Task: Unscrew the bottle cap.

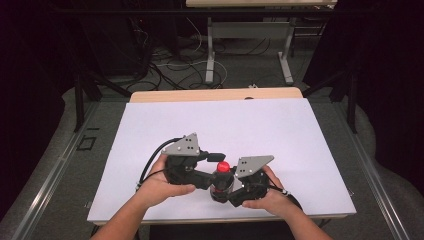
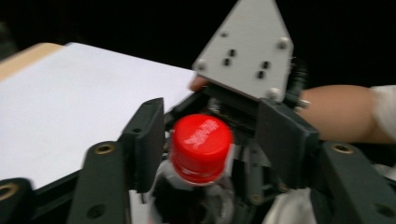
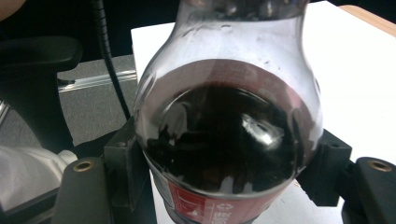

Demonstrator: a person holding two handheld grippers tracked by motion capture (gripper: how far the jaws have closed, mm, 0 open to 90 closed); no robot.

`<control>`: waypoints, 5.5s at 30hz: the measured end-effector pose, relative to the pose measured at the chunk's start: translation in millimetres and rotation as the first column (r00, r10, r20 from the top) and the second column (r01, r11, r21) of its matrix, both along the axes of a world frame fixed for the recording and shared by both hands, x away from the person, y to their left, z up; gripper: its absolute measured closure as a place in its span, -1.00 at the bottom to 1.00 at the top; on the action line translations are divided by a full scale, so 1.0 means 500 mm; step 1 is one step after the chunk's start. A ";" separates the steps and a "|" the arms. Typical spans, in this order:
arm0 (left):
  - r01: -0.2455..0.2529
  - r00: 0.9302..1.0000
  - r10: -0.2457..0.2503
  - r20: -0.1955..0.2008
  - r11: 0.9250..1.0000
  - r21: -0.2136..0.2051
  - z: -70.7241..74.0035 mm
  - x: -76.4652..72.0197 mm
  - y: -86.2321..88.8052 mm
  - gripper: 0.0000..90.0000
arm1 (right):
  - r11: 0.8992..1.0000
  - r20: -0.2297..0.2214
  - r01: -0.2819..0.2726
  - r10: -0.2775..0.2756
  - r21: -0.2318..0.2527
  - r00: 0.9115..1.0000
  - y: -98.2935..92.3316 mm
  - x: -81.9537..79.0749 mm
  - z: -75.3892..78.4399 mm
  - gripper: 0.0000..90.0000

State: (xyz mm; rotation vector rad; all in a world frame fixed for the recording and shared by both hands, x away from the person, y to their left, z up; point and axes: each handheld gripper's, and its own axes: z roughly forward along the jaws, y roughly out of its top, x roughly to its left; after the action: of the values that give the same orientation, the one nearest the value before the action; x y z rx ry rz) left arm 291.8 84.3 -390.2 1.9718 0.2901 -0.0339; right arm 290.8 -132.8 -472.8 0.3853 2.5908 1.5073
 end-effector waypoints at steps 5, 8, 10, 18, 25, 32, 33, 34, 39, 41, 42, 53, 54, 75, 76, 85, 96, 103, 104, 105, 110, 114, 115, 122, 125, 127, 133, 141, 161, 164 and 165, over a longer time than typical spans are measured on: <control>-0.021 1.000 0.021 -0.013 1.000 0.006 -0.005 0.007 0.010 0.34 | 1.000 -0.008 -0.013 0.013 -0.010 1.000 0.005 -0.005 -0.002 -0.35; -0.040 0.999 0.040 0.029 0.999 0.016 -0.005 0.000 0.008 0.35 | 1.000 -0.009 -0.006 0.006 -0.008 1.000 0.006 -0.003 -0.003 -0.35; -0.062 0.997 0.061 0.055 0.998 0.024 -0.004 -0.004 0.004 0.36 | 1.000 -0.018 -0.003 0.003 -0.014 1.000 0.004 -0.002 -0.003 -0.35; -0.308 0.947 0.306 0.095 0.951 0.011 -0.012 -0.037 -0.030 0.37 | 0.997 -0.010 0.080 -0.081 -0.013 0.997 -0.001 0.008 -0.005 -0.35; -0.450 0.886 0.449 0.119 0.893 -0.017 -0.029 -0.060 -0.060 0.36 | 0.991 -0.034 0.131 -0.131 -0.020 0.991 -0.005 0.015 -0.012 -0.35; -0.336 0.937 0.337 0.096 0.941 -0.026 -0.017 -0.042 -0.042 0.05 | 0.995 -0.025 0.099 -0.099 -0.009 0.995 -0.009 0.012 -0.006 -0.35; -0.312 0.946 0.315 0.080 0.949 -0.047 -0.014 -0.038 -0.035 0.02 | 0.996 -0.009 0.091 -0.091 -0.009 0.996 -0.009 0.014 -0.006 -0.35; -0.290 0.953 0.294 0.074 0.955 -0.059 -0.011 -0.033 -0.030 -0.01 | 0.997 -0.026 0.082 -0.082 -0.015 0.996 -0.009 0.011 -0.004 -0.35; -0.041 0.997 0.040 0.072 0.999 0.002 -0.010 0.003 -0.009 -0.08 | 0.999 -0.021 0.049 -0.049 -0.002 0.999 -0.004 0.005 -0.004 -0.35; 0.009 0.998 -0.010 0.065 1.000 0.019 -0.015 0.009 -0.009 -0.07 | 1.000 -0.012 0.026 -0.026 -0.005 1.000 -0.001 0.003 -0.003 -0.35; 0.041 0.997 -0.043 0.061 0.999 0.031 -0.018 0.013 -0.008 -0.07 | 1.000 -0.010 0.014 -0.014 -0.006 1.000 0.000 0.001 -0.003 -0.35; 0.097 0.995 -0.097 0.006 0.995 0.006 -0.020 0.032 0.012 0.32 | 1.000 -0.010 -0.018 0.018 -0.014 1.000 0.008 -0.003 -0.007 -0.35; 0.101 0.995 -0.101 0.005 0.995 -0.001 -0.021 0.033 0.013 0.33 | 1.000 -0.015 -0.022 0.021 -0.014 1.000 0.007 -0.003 -0.007 -0.35; -0.478 0.871 0.471 0.139 0.878 0.028 -0.024 -0.064 -0.069 0.36 | 0.988 -0.036 0.157 -0.157 -0.005 0.987 -0.003 0.012 -0.010 -0.35; -0.473 0.876 0.467 0.122 0.881 0.027 -0.023 -0.061 -0.067 0.36 | 0.988 -0.033 0.157 -0.157 -0.006 0.987 -0.004 0.012 -0.010 -0.35; -0.354 0.933 0.353 0.065 0.935 0.004 0.007 -0.034 -0.035 -0.01 | 0.993 -0.040 0.119 -0.119 -0.006 0.992 -0.001 0.009 -0.010 -0.35; -0.158 0.986 0.153 0.067 0.985 0.065 0.002 -0.009 -0.024 0.34 | 0.998 -0.027 0.061 -0.061 0.007 0.998 0.002 0.004 -0.006 -0.35; -0.226 0.972 0.220 0.087 0.972 0.060 -0.002 -0.017 -0.027 0.37 | 0.998 -0.041 0.068 -0.068 -0.011 0.997 0.004 0.004 -0.007 -0.35; -0.254 0.964 0.248 0.096 0.965 0.063 -0.003 -0.021 -0.030 0.37 | 0.997 -0.036 0.082 -0.082 -0.005 0.996 0.005 0.005 -0.008 -0.35; -0.295 0.953 0.289 0.093 0.954 0.059 -0.005 -0.027 -0.035 0.37 | 0.996 -0.040 0.086 -0.087 -0.016 0.995 0.004 0.006 -0.007 -0.35; -0.458 0.883 0.446 0.147 0.887 0.059 -0.014 -0.053 -0.066 0.37 | 0.989 -0.058 0.145 -0.147 -0.033 0.987 0.004 0.011 -0.012 -0.35; -0.461 0.881 0.451 0.141 0.886 0.048 -0.012 -0.051 -0.073 0.37 | 0.987 -0.059 0.162 -0.162 -0.014 0.985 -0.001 0.013 -0.011 -0.35; -0.458 0.883 0.449 0.135 0.888 0.043 -0.010 -0.049 -0.073 0.37 | 0.986 -0.058 0.166 -0.167 -0.014 0.984 -0.003 0.012 -0.011 -0.35; -0.444 0.893 0.437 0.107 0.894 0.053 -0.005 -0.042 -0.067 0.37 | 0.987 -0.038 0.163 -0.164 -0.013 0.986 -0.004 0.014 -0.008 -0.35; -0.447 0.892 0.440 0.101 0.892 0.065 -0.001 -0.041 -0.067 0.37 | 0.985 -0.039 0.170 -0.170 -0.022 0.985 -0.003 0.012 -0.007 -0.35; -0.454 0.889 0.447 0.102 0.889 0.060 0.000 -0.041 -0.069 0.37 | 0.983 -0.043 0.185 -0.185 -0.010 0.982 -0.001 0.010 -0.006 -0.35; -0.466 0.882 0.458 0.110 0.883 0.058 -0.001 -0.042 -0.071 0.37 | 0.981 -0.036 0.191 -0.192 -0.016 0.981 0.000 0.011 -0.008 -0.35; -0.471 0.878 0.463 0.121 0.881 0.040 0.015 -0.042 -0.062 0.37 | 0.981 -0.053 0.194 -0.194 -0.014 0.979 0.000 0.012 -0.012 -0.35; -0.502 0.861 0.497 0.109 0.864 0.022 -0.006 -0.022 -0.005 0.37 | 0.973 -0.021 0.230 -0.230 -0.003 0.973 -0.020 0.025 -0.006 -0.35; -0.512 0.855 0.506 0.114 0.858 0.031 -0.016 -0.018 0.006 0.37 | 0.972 -0.012 0.237 -0.237 0.004 0.972 -0.021 0.027 -0.006 -0.35; -0.509 0.857 0.504 0.110 0.860 0.027 -0.020 -0.015 0.009 0.37 | 0.972 -0.004 0.233 -0.233 -0.005 0.972 -0.023 0.029 -0.006 -0.35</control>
State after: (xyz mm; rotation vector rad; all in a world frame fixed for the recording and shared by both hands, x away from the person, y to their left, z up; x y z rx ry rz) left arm 284.1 88.9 -400.3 1.8865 0.7454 0.4180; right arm 305.0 -144.3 -475.6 0.6673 2.4492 1.4214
